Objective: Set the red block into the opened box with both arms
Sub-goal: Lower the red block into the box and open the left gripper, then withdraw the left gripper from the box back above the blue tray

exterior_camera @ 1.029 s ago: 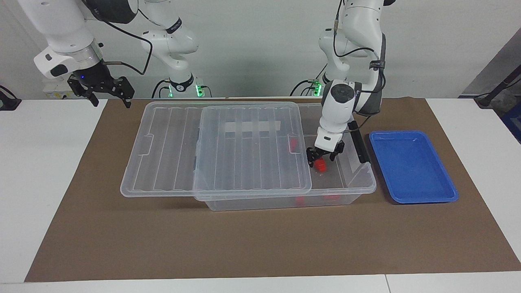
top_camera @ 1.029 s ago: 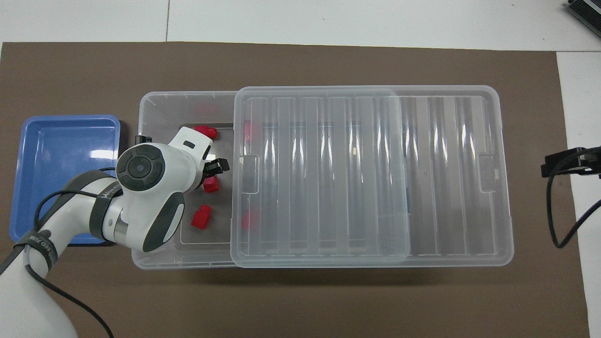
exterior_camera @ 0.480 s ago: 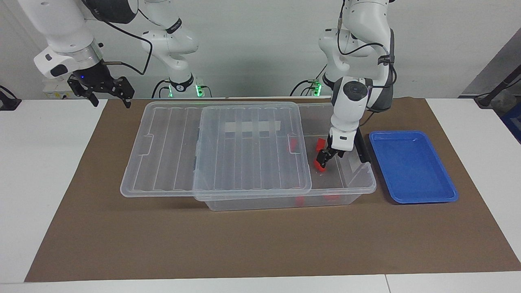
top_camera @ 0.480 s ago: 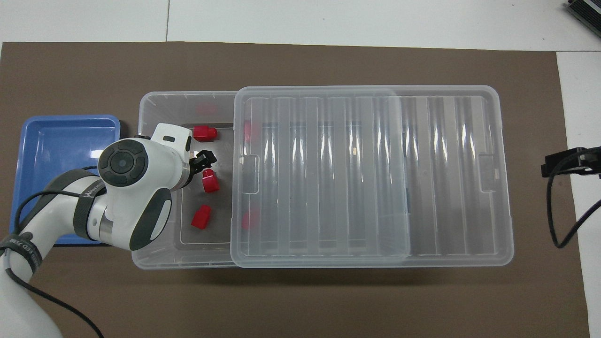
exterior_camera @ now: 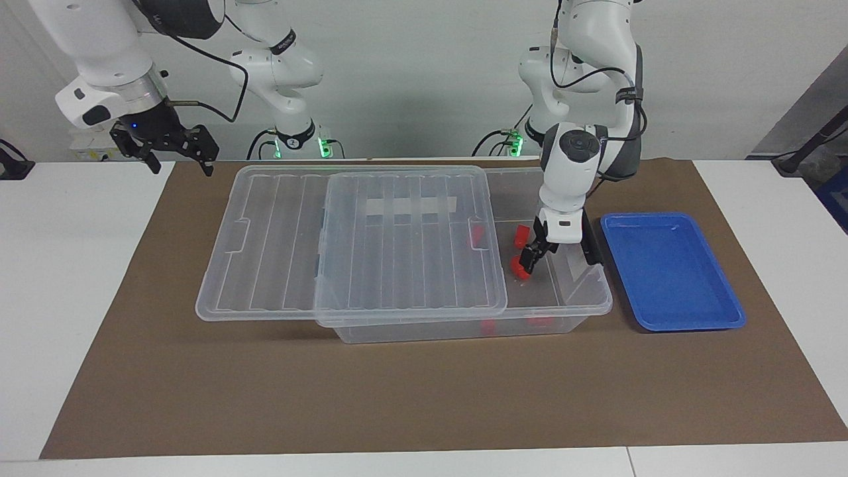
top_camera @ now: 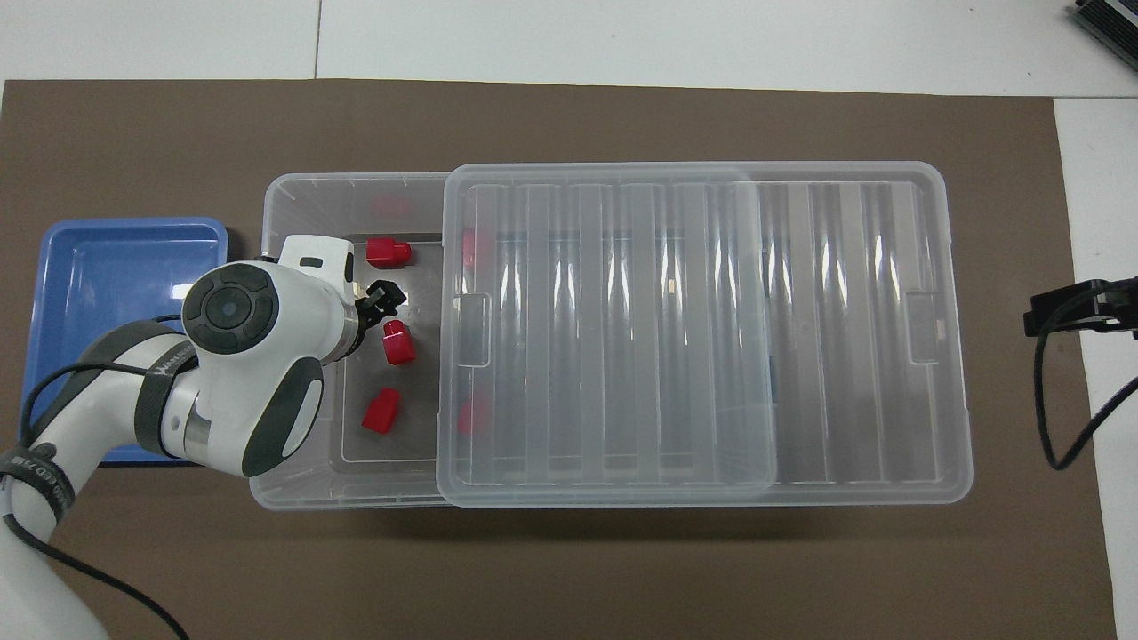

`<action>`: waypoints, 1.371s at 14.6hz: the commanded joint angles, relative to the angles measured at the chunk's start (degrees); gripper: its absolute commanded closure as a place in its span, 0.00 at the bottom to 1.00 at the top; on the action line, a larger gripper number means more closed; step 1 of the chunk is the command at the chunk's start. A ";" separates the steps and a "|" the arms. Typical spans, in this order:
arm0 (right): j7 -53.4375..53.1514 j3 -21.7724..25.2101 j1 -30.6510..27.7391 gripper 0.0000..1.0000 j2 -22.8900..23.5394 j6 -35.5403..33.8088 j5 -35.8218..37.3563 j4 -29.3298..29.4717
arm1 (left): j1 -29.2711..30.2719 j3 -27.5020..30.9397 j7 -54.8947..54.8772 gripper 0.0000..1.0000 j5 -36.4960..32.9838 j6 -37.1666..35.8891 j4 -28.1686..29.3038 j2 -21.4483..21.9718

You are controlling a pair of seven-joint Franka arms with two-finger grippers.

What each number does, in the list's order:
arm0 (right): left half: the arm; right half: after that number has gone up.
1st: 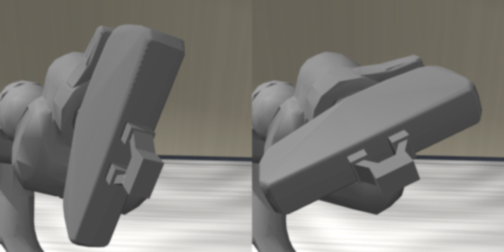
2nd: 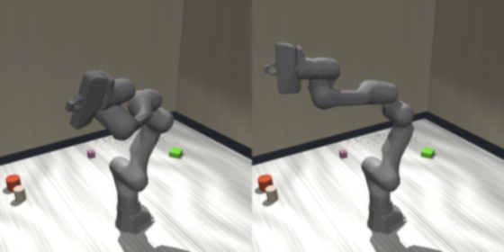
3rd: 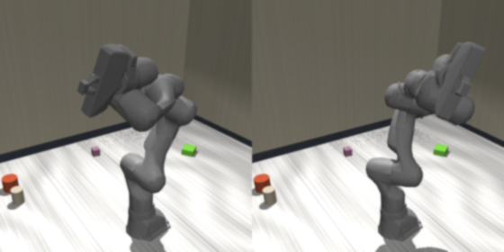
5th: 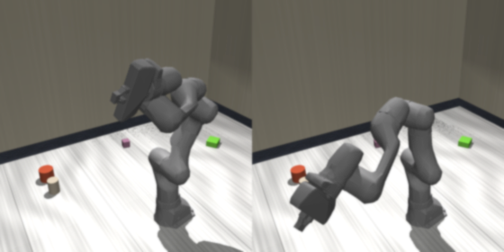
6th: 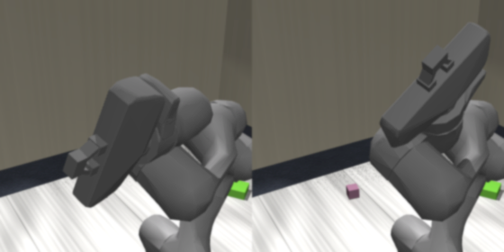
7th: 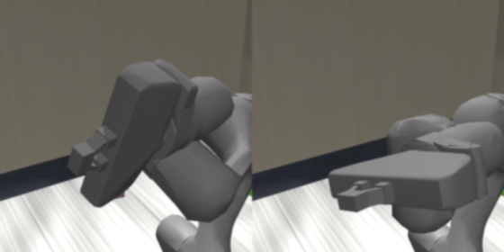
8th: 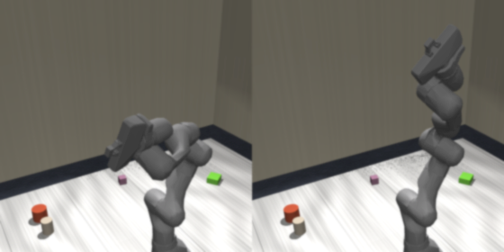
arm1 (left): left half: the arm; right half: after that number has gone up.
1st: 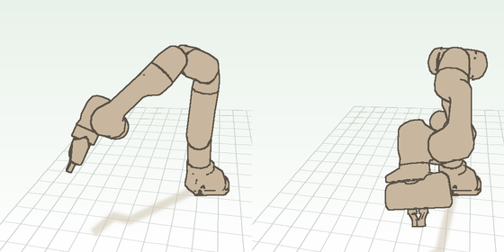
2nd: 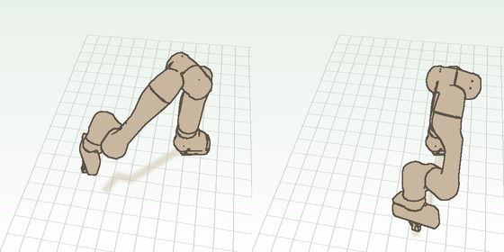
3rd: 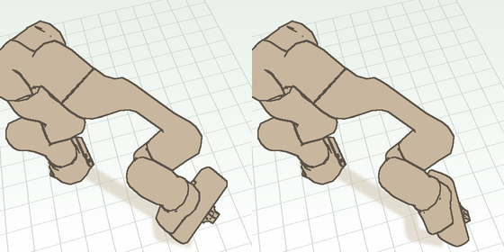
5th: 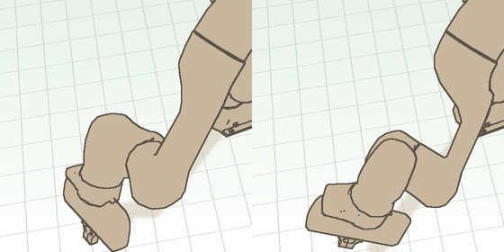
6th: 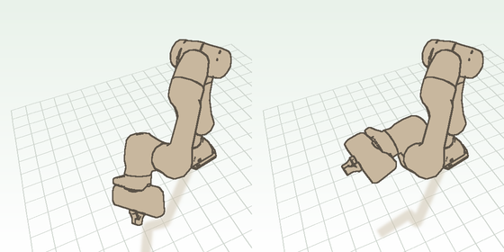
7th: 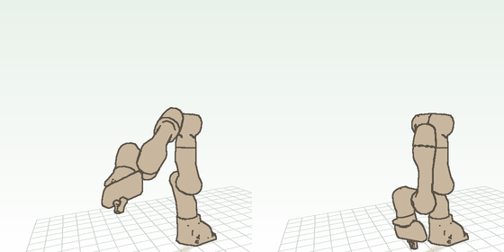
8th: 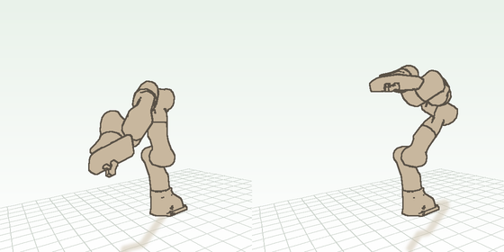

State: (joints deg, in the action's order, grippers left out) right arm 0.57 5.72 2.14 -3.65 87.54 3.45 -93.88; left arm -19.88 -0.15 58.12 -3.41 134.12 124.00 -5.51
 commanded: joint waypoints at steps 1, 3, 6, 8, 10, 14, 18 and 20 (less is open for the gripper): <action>-0.48 -0.19 -0.56 0.00 -0.30 -0.27 -0.82 -0.33 | 0.01 0.06 1.38 0.00 -1.07 -4.65 0.19 4.45; -0.48 -0.19 -0.56 0.00 -0.39 -0.18 -0.82 -0.42 | 0.28 0.06 1.47 0.00 -1.07 -7.10 -1.30 5.51; -0.31 -0.19 -0.65 0.00 -0.39 -0.18 -0.82 -0.60 | 0.63 0.06 5.32 0.00 -0.99 -11.85 -4.90 6.56; -0.22 -0.19 -0.65 0.00 -0.39 -0.18 -0.82 -0.60 | 2.55 0.33 4.90 0.00 -0.90 -14.40 -7.18 8.58; -0.22 -0.19 -0.65 0.00 -0.39 -0.18 -0.82 -0.60 | 6.50 0.41 1.32 0.00 -0.99 -17.73 -9.12 10.60; 0.74 -0.10 -1.52 0.00 -0.48 2.10 -0.82 -1.47 | 14.49 0.41 -25.18 0.00 -0.90 -28.10 -14.48 12.63; 7.24 -0.10 -4.60 0.48 -0.57 7.37 -0.73 -3.76 | 20.04 0.41 -48.84 0.00 -0.72 -30.49 -14.75 12.81; 8.48 -0.01 -5.48 0.80 -0.65 10.09 -0.12 -5.51 | 21.72 0.41 -59.13 0.00 -0.72 -31.46 -14.67 12.98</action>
State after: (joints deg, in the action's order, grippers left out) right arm 6.71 6.05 -1.91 -3.61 94.46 3.48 -96.59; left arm 0.12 1.06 7.71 -3.67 104.73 109.83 7.49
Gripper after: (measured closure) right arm 0.524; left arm 0.000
